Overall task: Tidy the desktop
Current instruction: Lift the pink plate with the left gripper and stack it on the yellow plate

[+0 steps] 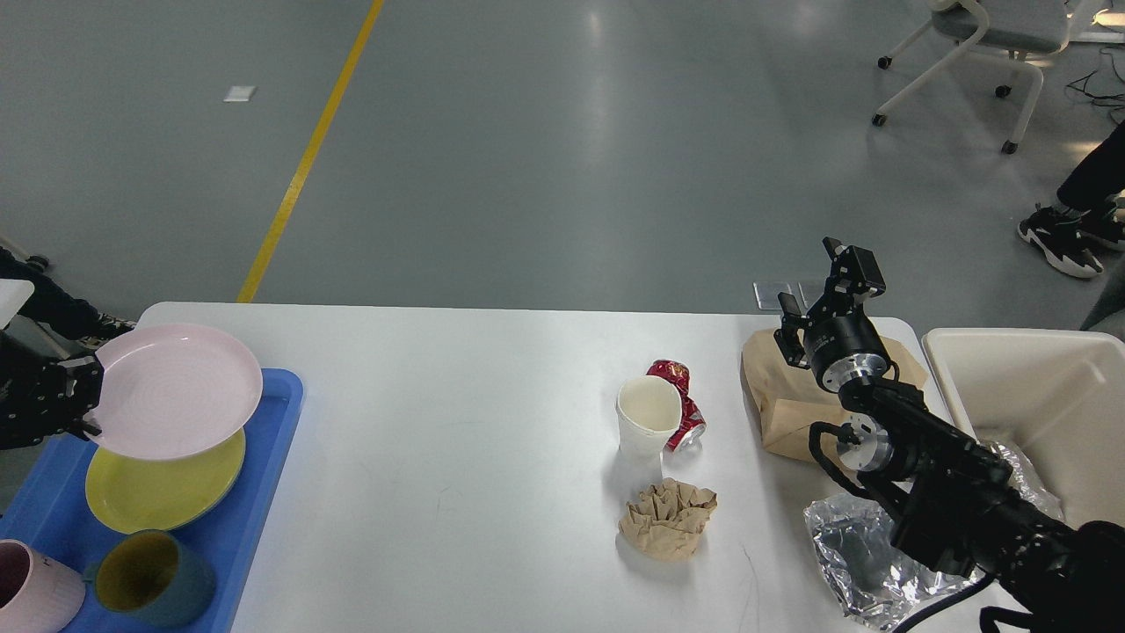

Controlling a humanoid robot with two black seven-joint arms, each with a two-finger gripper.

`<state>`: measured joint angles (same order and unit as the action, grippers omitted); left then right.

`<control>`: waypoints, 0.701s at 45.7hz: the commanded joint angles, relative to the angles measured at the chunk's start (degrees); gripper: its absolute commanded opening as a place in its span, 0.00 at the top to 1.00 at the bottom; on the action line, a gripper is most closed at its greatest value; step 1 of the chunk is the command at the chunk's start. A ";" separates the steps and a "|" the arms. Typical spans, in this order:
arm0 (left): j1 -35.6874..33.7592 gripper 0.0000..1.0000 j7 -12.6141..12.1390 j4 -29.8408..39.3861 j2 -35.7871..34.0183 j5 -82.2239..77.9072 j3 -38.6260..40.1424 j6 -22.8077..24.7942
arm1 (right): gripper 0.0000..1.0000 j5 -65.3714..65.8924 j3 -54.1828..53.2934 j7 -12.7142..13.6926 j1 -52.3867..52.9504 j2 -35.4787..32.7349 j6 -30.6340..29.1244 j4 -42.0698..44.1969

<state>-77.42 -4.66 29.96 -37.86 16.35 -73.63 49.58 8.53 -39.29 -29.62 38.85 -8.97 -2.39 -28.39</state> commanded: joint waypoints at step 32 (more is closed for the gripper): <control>15.72 1.00 -7.29 -14.67 0.95 0.00 13.60 2.45 | 0.00 0.00 0.00 0.00 0.00 0.00 0.02 0.00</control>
<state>-61.85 -11.96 15.34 -36.95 16.34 -60.20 51.79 8.52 -39.29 -29.62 38.85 -8.96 -2.39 -28.39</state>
